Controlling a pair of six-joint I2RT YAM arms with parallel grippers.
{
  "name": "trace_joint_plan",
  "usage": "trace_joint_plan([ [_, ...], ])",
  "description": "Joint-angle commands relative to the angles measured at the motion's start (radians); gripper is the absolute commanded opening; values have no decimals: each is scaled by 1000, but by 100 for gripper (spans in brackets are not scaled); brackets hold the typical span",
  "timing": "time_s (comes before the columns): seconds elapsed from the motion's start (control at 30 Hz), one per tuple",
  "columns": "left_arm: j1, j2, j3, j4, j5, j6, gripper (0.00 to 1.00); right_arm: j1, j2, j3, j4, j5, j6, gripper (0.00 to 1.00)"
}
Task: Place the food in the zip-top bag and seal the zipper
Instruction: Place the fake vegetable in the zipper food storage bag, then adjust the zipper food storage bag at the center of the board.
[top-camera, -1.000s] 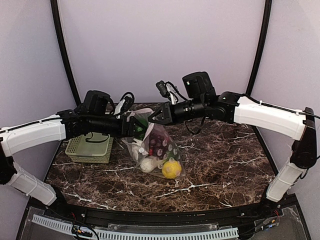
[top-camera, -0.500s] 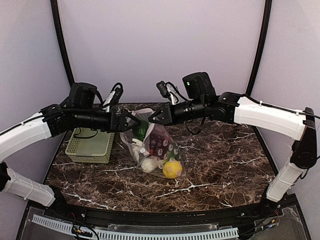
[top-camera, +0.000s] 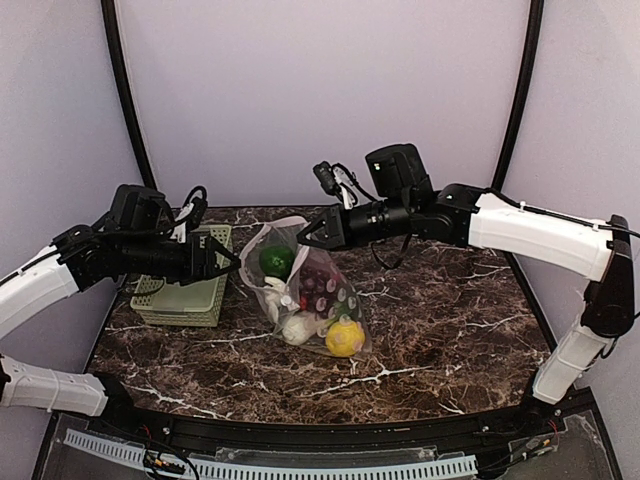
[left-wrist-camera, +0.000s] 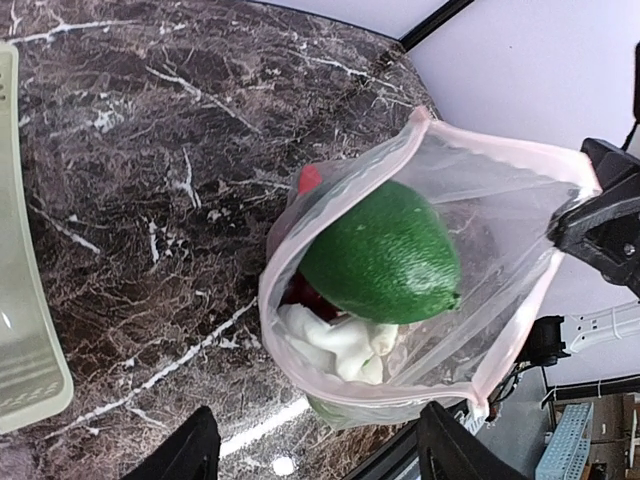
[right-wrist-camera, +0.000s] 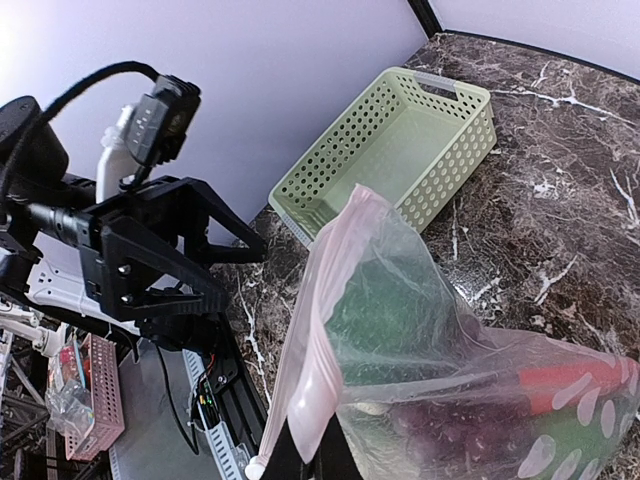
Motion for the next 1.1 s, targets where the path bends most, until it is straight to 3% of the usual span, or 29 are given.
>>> trace_joint_plan([
  [0.0, 16, 10, -45, 61, 52, -56, 66, 3, -46, 7, 58, 2, -2, 0],
  [0.23, 28, 52, -74, 161, 96, -85, 56, 3, -43, 8, 58, 3, 0, 0],
  [0.67, 47, 135, -83, 195, 107, -101, 42, 3, -52, 2, 54, 12, -4, 0],
  [0.83, 47, 154, -86, 215, 132, -116, 22, 3, -57, -1, 51, 17, -5, 0],
  [0.93, 48, 153, -78, 232, 136, -115, 4, 3, -60, 1, 49, 19, -6, 0],
  [1.07, 48, 147, -35, 271, 188, -91, 1, 2, -58, 29, 26, 31, -22, 0],
])
